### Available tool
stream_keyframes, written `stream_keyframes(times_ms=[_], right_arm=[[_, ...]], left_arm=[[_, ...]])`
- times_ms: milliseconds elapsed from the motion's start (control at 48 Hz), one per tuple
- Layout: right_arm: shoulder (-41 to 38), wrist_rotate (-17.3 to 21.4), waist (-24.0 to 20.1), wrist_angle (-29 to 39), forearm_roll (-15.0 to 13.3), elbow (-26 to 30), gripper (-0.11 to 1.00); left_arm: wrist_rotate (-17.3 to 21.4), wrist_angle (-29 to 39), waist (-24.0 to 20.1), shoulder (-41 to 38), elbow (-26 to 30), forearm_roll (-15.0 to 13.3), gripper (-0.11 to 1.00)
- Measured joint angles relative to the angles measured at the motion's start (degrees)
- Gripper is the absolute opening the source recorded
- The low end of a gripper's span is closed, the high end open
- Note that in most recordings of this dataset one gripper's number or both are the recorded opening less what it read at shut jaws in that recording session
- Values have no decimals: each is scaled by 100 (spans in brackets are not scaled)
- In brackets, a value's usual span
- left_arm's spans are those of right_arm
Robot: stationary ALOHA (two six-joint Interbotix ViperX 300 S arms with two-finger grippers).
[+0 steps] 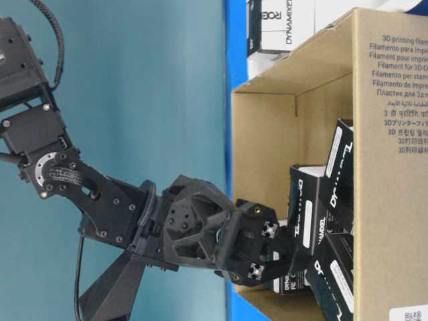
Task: Pick a box that is randomly placed inside the cardboard box.
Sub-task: 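Carry the held black box right over the white tray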
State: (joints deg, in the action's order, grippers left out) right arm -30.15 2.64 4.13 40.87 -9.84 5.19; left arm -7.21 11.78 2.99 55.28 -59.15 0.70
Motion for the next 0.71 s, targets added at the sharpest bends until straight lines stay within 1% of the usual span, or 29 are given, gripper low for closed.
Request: stream_keyframes(times_ms=[167,312,562,708], right_arm=[[123,0,-88,53,9,9,65],[448,0,-114,220,0,79,65],[1178,-9,70,896,9,211,65],[1784,-35,123,1345,0,9,65]], left_arm=[[0,0,0,0,0,0,-7],[9,0,0,0,0,0,-7],[0,9,0,0,0,0,-7],[0,0,0,9,0,0,-7]])
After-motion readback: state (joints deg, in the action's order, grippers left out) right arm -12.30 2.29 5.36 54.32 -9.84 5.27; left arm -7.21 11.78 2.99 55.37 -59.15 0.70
